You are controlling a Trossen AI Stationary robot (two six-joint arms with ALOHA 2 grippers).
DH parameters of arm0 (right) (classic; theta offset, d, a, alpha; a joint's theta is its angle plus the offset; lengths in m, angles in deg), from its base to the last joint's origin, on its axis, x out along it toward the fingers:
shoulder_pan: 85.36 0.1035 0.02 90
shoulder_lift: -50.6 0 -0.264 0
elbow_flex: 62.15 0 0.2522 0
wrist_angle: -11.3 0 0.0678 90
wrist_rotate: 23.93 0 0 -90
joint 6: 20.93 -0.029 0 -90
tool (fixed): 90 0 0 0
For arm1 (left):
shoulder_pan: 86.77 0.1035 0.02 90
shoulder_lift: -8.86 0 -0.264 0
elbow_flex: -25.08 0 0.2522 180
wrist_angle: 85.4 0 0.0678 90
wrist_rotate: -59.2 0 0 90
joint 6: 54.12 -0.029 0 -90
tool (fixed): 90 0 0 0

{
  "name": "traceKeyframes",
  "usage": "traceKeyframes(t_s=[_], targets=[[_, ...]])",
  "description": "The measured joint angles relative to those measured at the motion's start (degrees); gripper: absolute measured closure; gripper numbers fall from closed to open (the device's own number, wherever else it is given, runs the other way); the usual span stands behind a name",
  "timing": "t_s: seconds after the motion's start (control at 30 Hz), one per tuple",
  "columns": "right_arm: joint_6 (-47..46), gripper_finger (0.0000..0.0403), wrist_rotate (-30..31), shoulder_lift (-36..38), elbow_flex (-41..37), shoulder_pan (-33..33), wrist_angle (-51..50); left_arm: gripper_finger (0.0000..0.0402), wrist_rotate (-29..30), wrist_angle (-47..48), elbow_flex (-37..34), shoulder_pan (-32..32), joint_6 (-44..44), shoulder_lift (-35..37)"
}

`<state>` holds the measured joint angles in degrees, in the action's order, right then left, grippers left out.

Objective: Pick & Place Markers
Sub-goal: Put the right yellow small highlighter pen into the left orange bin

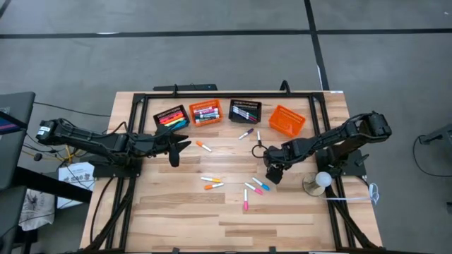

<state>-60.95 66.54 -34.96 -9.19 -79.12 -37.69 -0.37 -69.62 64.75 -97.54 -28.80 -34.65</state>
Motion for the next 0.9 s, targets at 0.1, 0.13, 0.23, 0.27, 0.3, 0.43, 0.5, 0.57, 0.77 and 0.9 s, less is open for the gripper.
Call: traceKeyframes(t_s=[0.1,0.13,0.23,0.27,0.3,0.43,0.5,0.57,0.77,0.9], targets=[[-0.03,0.0176,1.17,0.00,-0.07,0.00,-0.38,0.0263,0.77,0.00,0.00,-0.02,0.00,0.00],[-0.05,0.0179,1.30,0.00,-0.07,0.00,-0.62,0.0263,1.25,-0.02,0.00,-0.02,0.00,0.00],[-0.05,0.0197,1.62,0.00,-0.07,0.00,-1.19,0.0263,3.00,-0.02,0.00,-0.01,0.00,0.00],[-0.05,0.0204,1.67,0.00,-0.07,0.00,-1.35,0.0263,3.63,-0.02,0.00,-0.02,0.00,0.00],[-0.05,0.0213,1.65,0.00,-0.07,-0.02,-1.47,0.0263,4.02,-0.02,0.00,0.00,0.00,0.01],[-0.50,0.0253,1.49,0.00,-0.07,-0.02,-1.70,0.0263,4.50,-0.02,0.00,0.00,0.00,0.00],[-0.55,0.0275,1.47,0.00,-0.07,-0.02,-1.79,0.0263,4.50,-0.02,0.00,0.00,0.00,0.00],[-0.55,0.0298,1.38,0.00,-0.07,-0.02,-1.79,0.0263,4.50,-0.02,0.00,-0.02,0.00,0.00],[-0.55,0.0355,1.14,0.00,-0.07,-0.02,-1.76,0.0263,4.50,-0.02,0.00,-0.01,-0.16,0.01],[-0.57,0.0376,0.98,0.04,-0.07,-0.02,-1.81,0.0263,4.50,-0.02,0.00,-0.01,-2.50,0.01]])
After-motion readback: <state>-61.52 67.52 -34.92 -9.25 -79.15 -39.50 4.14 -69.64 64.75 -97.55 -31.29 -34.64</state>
